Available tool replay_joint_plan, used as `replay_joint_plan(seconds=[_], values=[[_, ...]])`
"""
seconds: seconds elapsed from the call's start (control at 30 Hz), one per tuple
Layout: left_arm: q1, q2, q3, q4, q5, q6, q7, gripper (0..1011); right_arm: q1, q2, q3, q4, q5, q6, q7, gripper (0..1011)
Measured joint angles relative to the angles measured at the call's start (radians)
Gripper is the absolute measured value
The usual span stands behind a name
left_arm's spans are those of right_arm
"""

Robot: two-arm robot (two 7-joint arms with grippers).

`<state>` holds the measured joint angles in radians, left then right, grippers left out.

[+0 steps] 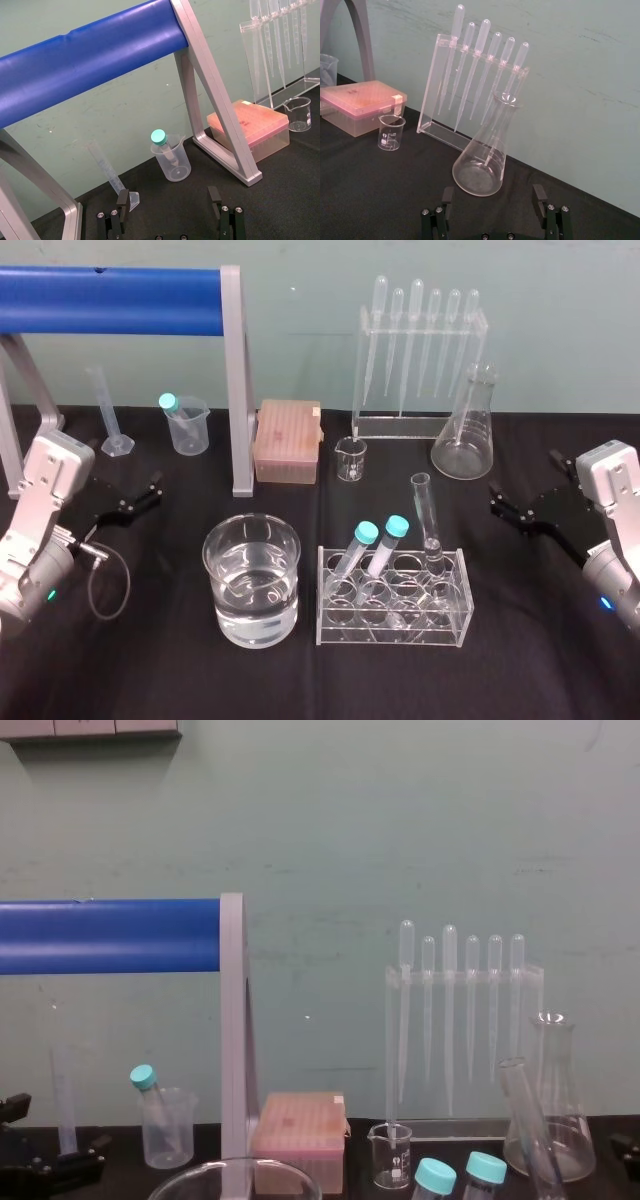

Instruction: Hold the test tube with one hand and immerse one end into the beaker, then return it to the test tube rack.

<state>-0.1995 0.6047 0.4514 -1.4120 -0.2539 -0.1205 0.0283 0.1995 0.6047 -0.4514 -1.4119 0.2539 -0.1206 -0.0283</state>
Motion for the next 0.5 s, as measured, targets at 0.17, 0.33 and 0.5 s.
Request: replay_joint_plan(seconds=[0.17, 0.33, 0.5], values=[[0.000, 0.000, 0.000, 0.000, 0.000, 0.000, 0.000, 1000, 0.000, 0.000, 0.000, 0.000, 0.000, 0.000, 0.000, 1000], [0.000, 0.000, 0.000, 0.000, 0.000, 0.000, 0.000, 1000, 0.000, 0.000, 0.000, 0.000, 0.000, 0.000, 0.000, 1000], [0.000, 0.000, 0.000, 0.000, 0.000, 0.000, 0.000, 1000, 0.000, 0.000, 0.000, 0.000, 0.000, 0.000, 0.000, 1000]])
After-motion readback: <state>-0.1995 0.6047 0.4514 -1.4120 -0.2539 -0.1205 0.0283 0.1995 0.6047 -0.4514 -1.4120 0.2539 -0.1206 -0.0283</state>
